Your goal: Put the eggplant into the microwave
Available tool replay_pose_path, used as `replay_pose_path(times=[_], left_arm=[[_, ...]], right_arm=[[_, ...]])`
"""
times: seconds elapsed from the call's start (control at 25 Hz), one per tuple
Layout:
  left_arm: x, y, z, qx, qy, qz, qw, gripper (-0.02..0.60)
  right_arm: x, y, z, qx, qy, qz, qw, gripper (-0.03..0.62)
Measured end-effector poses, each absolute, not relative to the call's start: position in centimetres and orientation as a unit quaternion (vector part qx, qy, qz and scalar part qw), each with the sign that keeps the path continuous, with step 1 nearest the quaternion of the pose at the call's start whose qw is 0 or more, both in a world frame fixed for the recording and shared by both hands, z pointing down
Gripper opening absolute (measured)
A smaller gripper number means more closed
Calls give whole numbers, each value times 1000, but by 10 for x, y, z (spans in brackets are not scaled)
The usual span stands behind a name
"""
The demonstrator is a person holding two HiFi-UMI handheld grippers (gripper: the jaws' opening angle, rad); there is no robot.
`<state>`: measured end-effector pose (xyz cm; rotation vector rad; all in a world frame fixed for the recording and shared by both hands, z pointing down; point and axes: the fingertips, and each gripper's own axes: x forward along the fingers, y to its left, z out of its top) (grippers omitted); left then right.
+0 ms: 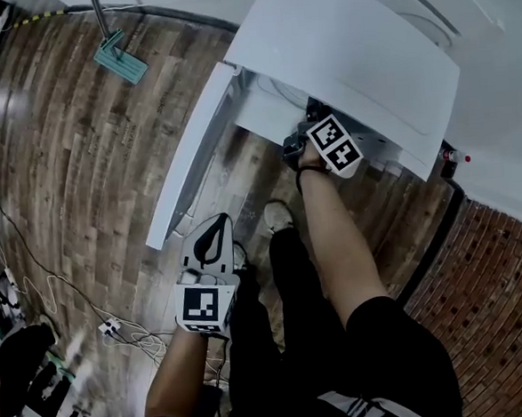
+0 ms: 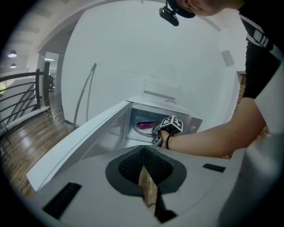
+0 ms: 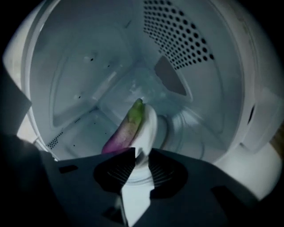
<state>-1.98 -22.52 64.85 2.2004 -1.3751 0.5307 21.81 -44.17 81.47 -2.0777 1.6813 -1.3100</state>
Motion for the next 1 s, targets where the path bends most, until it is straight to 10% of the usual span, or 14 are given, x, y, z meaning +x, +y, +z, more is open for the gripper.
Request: replay_pose_path(times=[0.52, 0.64, 1.0], left_arm=[[-28, -222, 649, 803, -507, 191, 250, -2], [-30, -226, 645, 803, -511, 186, 243, -2], [-18, -241, 599, 808, -501, 161, 267, -2]], right_arm=[[231, -437, 809, -773, 529, -350, -10, 267], [228, -418, 803, -758, 537, -370, 2, 34], [172, -317, 730, -664, 652, -361, -64, 12]])
